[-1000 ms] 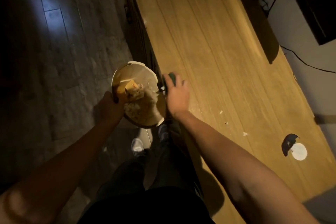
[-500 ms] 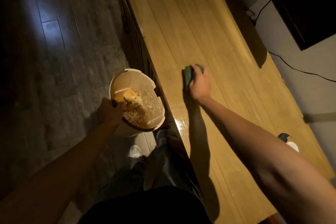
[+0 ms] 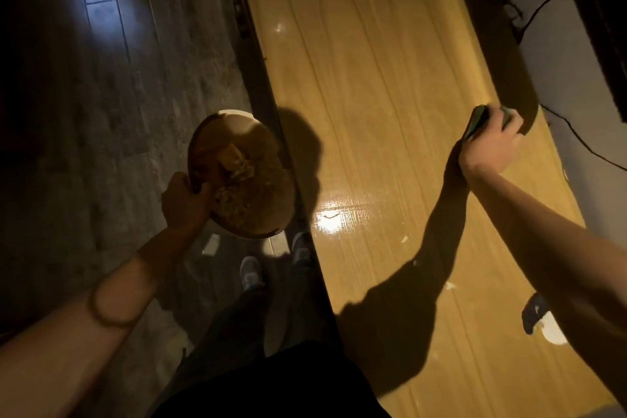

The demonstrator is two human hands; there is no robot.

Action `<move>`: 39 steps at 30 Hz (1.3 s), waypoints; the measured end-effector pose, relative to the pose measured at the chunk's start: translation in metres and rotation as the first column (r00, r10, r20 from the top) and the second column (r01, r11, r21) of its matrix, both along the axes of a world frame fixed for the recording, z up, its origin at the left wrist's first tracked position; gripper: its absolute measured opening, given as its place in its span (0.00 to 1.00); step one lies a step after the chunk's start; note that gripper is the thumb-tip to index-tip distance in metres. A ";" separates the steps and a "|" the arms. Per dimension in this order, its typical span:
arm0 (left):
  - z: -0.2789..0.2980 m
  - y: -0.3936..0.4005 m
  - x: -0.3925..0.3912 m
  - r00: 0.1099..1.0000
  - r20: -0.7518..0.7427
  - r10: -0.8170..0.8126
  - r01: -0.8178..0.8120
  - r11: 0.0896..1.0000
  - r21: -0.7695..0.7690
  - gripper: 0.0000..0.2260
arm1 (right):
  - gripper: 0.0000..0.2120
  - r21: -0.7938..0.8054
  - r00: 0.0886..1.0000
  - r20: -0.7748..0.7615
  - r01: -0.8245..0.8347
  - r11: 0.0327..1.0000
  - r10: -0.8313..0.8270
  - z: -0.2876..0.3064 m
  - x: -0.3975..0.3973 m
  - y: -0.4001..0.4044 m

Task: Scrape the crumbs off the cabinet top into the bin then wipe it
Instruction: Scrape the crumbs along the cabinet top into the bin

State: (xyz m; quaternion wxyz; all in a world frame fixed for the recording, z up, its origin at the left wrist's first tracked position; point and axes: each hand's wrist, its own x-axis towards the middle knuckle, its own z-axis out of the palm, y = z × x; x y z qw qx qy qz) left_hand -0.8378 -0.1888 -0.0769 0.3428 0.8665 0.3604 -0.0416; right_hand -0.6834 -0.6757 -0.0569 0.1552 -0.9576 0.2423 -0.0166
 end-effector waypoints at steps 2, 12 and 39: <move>-0.001 -0.002 0.002 1.000 -0.013 0.016 -0.016 1.000 -0.003 0.20 | 0.25 -0.042 0.992 0.040 -0.118 0.992 0.119 -0.002 -0.003 0.029; -0.001 -0.009 -0.005 0.998 0.022 0.055 -0.055 0.998 -0.006 0.13 | 0.21 0.221 0.807 0.062 -0.585 0.780 0.587 0.004 -0.056 0.261; 0.021 -0.042 -0.085 0.999 -0.036 -0.003 0.001 0.999 -0.046 0.25 | 0.26 0.072 0.980 -0.175 0.107 0.992 -0.093 0.044 -0.117 -0.107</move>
